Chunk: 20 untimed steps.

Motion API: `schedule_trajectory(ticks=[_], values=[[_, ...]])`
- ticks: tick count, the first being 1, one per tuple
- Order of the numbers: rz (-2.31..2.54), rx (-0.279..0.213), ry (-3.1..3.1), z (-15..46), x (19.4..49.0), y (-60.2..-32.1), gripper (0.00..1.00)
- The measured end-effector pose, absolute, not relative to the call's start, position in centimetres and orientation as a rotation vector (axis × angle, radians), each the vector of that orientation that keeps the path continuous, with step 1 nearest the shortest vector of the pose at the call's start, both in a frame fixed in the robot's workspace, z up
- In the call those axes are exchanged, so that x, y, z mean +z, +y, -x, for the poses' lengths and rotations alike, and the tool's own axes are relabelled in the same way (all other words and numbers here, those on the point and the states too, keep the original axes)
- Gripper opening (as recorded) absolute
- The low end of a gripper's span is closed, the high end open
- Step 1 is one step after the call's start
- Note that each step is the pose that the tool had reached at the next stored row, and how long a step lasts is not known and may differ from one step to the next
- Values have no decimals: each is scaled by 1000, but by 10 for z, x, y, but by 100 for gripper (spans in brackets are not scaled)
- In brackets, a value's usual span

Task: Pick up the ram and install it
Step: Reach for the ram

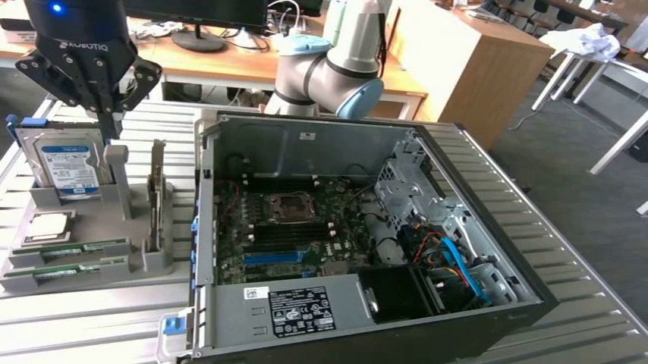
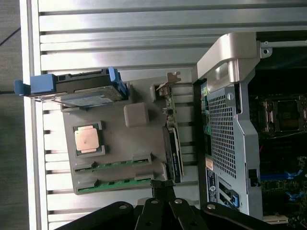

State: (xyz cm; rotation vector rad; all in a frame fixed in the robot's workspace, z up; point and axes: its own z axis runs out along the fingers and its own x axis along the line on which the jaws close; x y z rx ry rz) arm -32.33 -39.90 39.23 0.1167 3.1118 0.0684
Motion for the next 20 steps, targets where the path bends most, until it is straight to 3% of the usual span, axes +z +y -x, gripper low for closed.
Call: schedule_trajectory(ticks=[20], values=[[-116, 65, 3112, 323, 392, -413, 10]])
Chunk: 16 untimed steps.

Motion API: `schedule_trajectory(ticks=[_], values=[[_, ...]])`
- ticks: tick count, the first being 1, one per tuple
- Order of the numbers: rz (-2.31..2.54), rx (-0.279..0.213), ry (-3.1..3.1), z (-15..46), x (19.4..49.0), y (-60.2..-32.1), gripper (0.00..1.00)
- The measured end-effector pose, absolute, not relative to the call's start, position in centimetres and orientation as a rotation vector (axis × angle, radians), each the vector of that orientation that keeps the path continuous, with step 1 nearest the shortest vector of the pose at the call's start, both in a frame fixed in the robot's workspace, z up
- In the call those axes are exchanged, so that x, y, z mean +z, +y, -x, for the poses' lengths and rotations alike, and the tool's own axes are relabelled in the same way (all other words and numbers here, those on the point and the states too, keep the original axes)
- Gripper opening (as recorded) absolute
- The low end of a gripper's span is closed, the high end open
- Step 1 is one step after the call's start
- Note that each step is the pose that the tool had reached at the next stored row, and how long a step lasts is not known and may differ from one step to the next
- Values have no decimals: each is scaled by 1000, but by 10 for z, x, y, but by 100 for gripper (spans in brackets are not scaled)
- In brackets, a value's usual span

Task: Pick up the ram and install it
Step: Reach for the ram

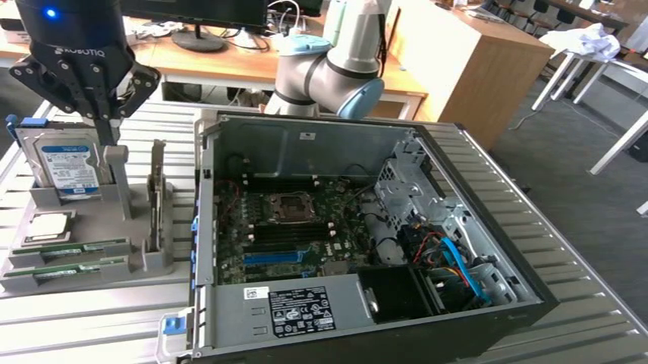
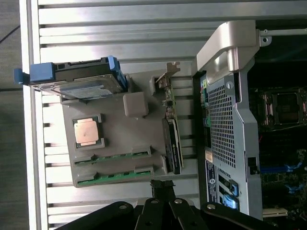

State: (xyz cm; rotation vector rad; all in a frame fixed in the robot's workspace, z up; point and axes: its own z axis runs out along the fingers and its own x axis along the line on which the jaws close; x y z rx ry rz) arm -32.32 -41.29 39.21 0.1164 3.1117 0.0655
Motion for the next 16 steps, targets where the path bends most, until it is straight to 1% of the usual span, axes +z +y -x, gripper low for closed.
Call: schedule_trajectory(ticks=[16], values=[[-116, 62, 3112, 323, 392, -424, 10]])
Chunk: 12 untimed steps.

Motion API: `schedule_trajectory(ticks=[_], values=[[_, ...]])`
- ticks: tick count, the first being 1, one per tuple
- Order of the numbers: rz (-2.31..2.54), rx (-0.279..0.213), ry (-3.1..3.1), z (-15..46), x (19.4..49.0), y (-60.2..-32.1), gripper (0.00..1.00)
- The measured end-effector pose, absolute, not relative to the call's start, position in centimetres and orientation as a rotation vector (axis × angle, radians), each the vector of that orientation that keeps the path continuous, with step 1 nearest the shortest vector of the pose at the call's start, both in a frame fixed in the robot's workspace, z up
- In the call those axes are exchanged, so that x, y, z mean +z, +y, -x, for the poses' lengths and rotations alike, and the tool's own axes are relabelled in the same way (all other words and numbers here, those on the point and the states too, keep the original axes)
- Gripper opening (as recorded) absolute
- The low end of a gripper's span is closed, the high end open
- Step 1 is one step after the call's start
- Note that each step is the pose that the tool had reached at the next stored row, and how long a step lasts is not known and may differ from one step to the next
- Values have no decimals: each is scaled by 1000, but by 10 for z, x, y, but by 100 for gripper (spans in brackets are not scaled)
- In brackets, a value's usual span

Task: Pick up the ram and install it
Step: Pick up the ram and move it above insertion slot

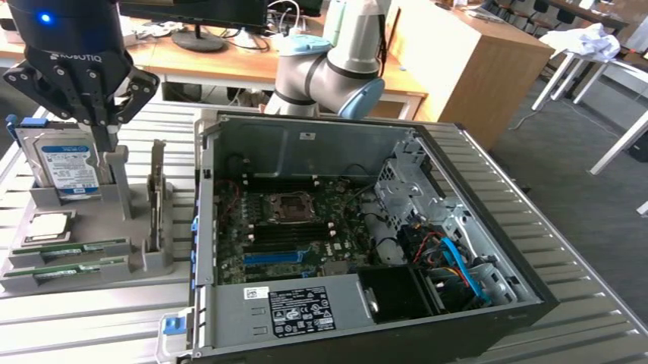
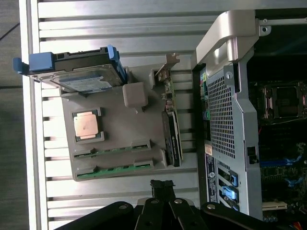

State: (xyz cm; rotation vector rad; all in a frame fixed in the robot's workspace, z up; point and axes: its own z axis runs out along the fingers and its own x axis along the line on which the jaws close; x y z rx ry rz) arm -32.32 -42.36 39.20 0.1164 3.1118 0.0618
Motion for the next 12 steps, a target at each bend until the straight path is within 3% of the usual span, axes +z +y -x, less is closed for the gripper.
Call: schedule_trajectory(ticks=[12], values=[[-111, 62, 3112, 323, 392, -424, 10]])
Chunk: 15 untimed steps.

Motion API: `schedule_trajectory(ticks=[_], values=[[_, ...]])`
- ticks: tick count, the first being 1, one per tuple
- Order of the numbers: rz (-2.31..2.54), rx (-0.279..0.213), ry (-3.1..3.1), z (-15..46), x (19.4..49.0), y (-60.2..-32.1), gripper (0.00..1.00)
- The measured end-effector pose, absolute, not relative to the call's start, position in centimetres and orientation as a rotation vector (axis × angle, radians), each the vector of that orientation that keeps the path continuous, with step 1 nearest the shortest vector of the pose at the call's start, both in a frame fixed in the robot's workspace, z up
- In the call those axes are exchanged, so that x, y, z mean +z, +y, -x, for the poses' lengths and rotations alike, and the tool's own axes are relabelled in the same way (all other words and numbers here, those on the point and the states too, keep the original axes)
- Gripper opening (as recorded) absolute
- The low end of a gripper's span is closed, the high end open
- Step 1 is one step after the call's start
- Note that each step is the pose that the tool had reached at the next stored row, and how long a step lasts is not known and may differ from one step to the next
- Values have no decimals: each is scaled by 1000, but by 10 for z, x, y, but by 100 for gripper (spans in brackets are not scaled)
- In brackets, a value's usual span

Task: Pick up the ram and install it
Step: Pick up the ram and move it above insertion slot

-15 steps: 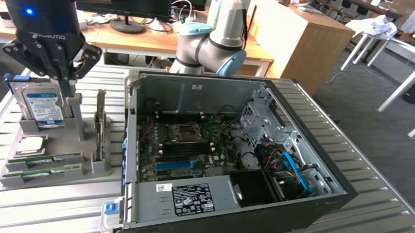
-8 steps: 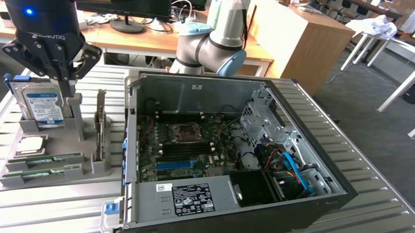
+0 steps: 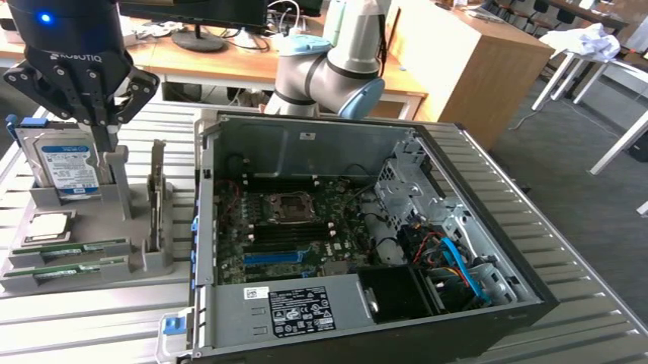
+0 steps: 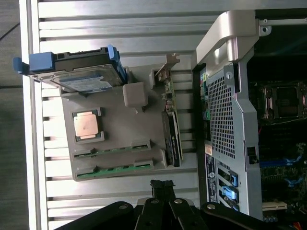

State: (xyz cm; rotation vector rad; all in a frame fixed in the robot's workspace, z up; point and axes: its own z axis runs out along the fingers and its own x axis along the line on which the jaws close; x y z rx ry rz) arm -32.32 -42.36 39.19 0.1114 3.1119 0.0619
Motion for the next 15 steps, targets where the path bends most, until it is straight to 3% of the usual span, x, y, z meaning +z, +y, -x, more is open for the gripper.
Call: schedule_trajectory(ticks=[15], values=[[44, 64, 3116, 323, 392, -424, 10]])
